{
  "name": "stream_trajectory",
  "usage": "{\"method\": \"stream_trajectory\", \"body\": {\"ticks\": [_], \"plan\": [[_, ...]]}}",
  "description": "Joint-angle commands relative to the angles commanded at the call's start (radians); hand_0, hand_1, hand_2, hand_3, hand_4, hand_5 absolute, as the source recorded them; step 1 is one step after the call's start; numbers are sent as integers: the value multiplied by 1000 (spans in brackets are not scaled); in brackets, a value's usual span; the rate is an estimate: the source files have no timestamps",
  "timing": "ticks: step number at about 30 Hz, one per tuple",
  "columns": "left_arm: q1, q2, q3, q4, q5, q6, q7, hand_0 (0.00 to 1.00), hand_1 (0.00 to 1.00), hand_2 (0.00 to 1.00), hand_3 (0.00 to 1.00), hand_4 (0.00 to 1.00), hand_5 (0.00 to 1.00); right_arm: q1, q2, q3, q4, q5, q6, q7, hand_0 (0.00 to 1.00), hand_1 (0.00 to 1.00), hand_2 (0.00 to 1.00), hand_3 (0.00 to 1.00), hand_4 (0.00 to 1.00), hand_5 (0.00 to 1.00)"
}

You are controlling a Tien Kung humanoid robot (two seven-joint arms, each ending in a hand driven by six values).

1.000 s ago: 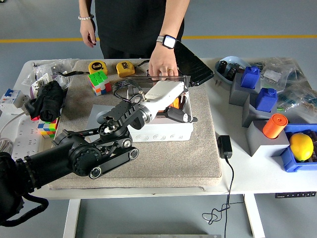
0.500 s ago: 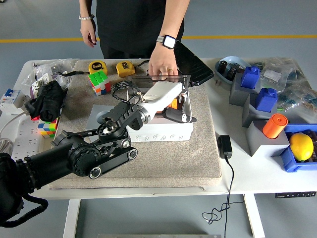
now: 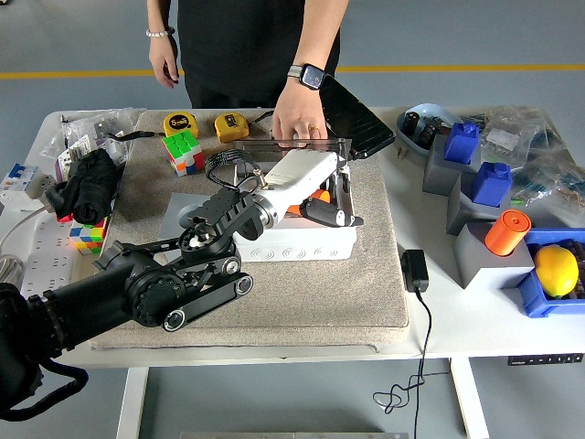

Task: Fetch the battery,place it into the box,close the lid of the box

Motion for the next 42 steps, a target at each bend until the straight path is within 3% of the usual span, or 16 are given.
{"method": "stream_trajectory", "body": {"ticks": [6, 13, 14, 15, 20, 26, 27, 32, 33, 42], "plan": [[3, 2, -5, -11, 8, -5, 4, 405, 581, 586, 681, 998, 494, 0, 0, 0, 0, -1, 0, 0, 594, 602, 572, 557, 928, 447], [17, 12, -43, -90, 19, -12, 6, 368, 543, 566, 680, 998, 499, 0, 1, 5, 0, 0, 0, 0, 591, 602, 572, 557, 927, 446], [21, 15, -51, -108, 19, -5, -1, 368, 543, 566, 680, 998, 499, 0, 1, 6, 1, -1, 0, 0, 591, 602, 572, 557, 927, 446], [26, 19, -61, -132, 15, 7, -13, 315, 466, 517, 607, 998, 523, -1, 1, 7, 1, -1, 0, 0, 593, 602, 572, 557, 927, 446], [43, 35, -102, -210, -13, 66, -67, 315, 466, 517, 607, 998, 523, -2, 1, 8, 1, -1, 0, -1, 593, 602, 572, 557, 927, 446], [48, 50, -163, -237, -17, 95, -85, 337, 460, 503, 567, 998, 530, -2, 1, 6, 3, -1, 0, 0, 593, 602, 572, 556, 927, 446], [47, 52, -172, -234, -15, 94, -82, 664, 699, 669, 669, 998, 557, -2, 1, 6, 3, -1, 1, 0, 593, 602, 572, 557, 927, 446], [39, 63, -206, -193, 7, 60, -31, 664, 699, 669, 669, 998, 557, -2, 1, 11, 7, -6, 1, -1, 593, 602, 572, 557, 927, 446], [38, 69, -213, -179, 10, 46, -15, 737, 769, 733, 737, 998, 608, -2, 1, 12, 7, -6, 0, -1, 593, 602, 571, 556, 927, 446], [56, 100, -223, -166, 42, -43, 90, 701, 728, 698, 724, 998, 637, -3, 1, 12, 7, -6, 1, -2, 593, 602, 569, 556, 927, 446]]}}
